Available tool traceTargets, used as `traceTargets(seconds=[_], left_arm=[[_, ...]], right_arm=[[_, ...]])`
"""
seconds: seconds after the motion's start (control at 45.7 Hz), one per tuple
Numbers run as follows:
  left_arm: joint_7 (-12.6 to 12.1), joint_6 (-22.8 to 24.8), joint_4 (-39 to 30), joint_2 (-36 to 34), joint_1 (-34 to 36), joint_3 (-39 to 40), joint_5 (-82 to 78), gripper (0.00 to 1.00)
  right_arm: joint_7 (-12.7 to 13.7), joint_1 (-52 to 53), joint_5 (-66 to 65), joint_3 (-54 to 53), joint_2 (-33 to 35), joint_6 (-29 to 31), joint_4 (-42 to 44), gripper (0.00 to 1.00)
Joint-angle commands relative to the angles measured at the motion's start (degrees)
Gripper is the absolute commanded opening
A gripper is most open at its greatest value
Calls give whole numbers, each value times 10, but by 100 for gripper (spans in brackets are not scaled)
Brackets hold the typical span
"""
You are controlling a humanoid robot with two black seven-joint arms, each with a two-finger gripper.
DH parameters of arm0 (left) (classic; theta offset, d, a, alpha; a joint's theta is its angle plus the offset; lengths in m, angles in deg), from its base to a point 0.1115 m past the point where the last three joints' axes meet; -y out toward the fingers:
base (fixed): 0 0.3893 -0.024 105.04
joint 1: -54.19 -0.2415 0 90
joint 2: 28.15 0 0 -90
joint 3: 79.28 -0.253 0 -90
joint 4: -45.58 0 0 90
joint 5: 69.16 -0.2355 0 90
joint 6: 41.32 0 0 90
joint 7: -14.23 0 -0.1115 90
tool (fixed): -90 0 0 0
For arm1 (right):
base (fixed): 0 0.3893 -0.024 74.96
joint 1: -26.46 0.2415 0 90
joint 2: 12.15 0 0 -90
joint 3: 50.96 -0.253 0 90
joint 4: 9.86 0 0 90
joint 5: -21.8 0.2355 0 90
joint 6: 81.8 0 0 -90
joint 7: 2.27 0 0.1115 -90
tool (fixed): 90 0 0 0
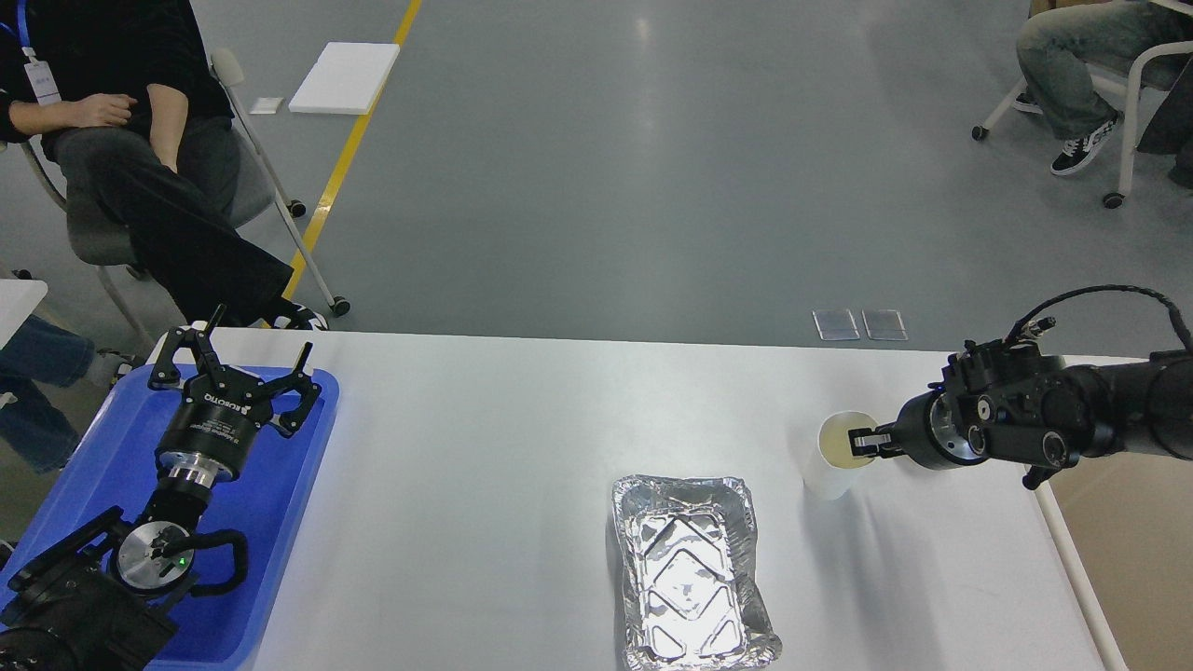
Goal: Tidy desktop
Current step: 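Lower the right gripper around the white paper cup and close it, then lift the white cup with the right gripper and carry it over the bin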
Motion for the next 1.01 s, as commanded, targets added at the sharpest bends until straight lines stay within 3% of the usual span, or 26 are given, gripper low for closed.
traceTargets(seconds=[0.0,0.415,0.984], left_arm=[[0,0,0,0,0,0,0,99],[0,0,0,0,0,0,0,99],[0,0,0,0,0,0,0,99]], right_arm=[[0,2,-14,3,0,-3,0,0],[-4,36,-15,2,8,12,-17,0],[-8,280,-15,-2,89,118,-198,0]])
